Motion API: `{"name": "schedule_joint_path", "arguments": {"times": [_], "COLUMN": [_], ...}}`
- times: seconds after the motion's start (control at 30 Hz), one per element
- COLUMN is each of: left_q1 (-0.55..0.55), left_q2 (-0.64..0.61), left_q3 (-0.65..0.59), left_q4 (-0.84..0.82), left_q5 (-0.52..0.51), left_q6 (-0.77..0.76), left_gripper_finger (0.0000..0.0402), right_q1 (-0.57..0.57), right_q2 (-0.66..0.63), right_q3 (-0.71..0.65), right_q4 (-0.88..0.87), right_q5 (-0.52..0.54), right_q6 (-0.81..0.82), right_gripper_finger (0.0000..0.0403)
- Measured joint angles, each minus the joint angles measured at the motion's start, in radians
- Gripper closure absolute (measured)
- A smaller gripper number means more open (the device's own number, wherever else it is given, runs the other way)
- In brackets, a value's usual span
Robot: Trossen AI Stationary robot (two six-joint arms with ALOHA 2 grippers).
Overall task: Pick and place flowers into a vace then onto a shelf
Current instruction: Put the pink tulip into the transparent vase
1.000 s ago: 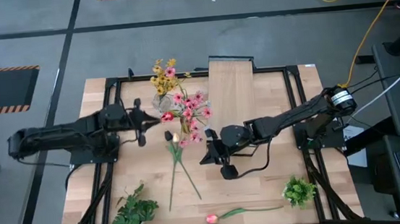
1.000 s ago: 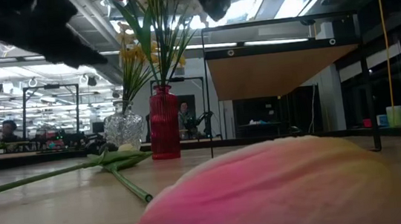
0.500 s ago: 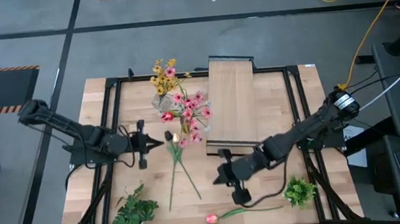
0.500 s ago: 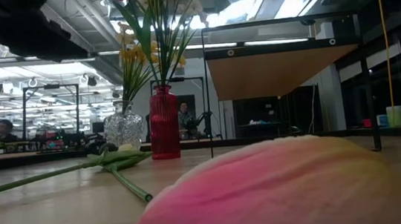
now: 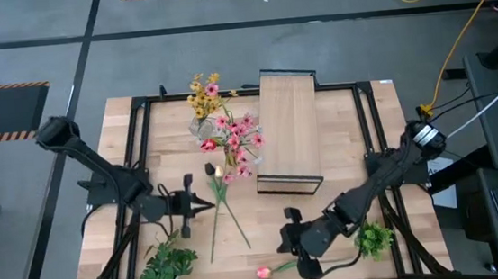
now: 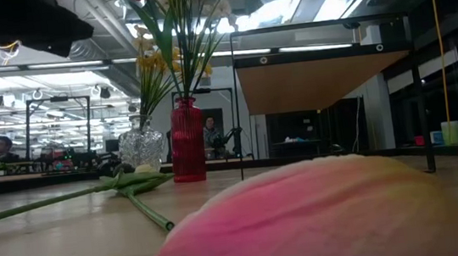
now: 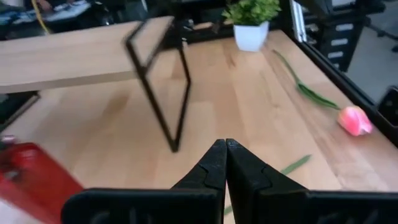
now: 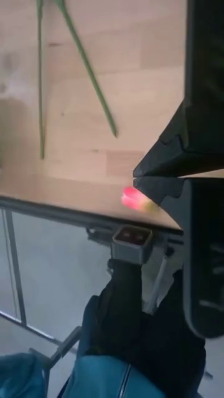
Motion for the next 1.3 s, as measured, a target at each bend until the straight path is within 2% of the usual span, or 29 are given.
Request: {"name": "schedule_joint_path", "arguments": {"times": [0.27, 0.4, 0.6, 0.8, 0.97, 1.13, 1.3], "left_q1": [-0.039, -0.043, -0.044, -0.043, -0.043, -0.043, -0.043], "left_q2": [0.202, 0.251, 0.272, 0.272, 0.272, 0.272, 0.272], "left_q3": [0.127, 0.146, 0.146, 0.146, 0.146, 0.146, 0.146], "left_q4": [0.000, 0.000, -0.001, -0.004, -0.013, -0.016, -0.019], "left_q5": [-0.011, -0.009, -0.010, -0.009, 0.001, 0.015, 0.015], "left_q6": [-0.015, -0.087, -0.166, -0.166, -0.166, -0.179, -0.183], "left_gripper_finger": [0.0399, 0.0400, 0.0399, 0.0399, 0.0396, 0.0396, 0.0396], "right_q1": [0.046, 0.066, 0.079, 0.099, 0.116, 0.123, 0.130], "right_q2": [0.004, 0.045, 0.166, 0.280, 0.293, 0.293, 0.293], "right_q3": [0.000, 0.056, 0.224, 0.368, 0.377, 0.375, 0.375], "right_q4": [-0.046, -0.148, -0.393, -0.491, -0.500, -0.523, -0.541], "right_q5": [0.001, 0.001, 0.022, -0.006, -0.018, -0.013, 0.003], "right_q6": [0.081, 0.107, 0.144, 0.157, 0.167, 0.242, 0.260], "right_gripper_finger": [0.0402, 0.0403, 0.0403, 0.0399, 0.0393, 0.0384, 0.0357]}}
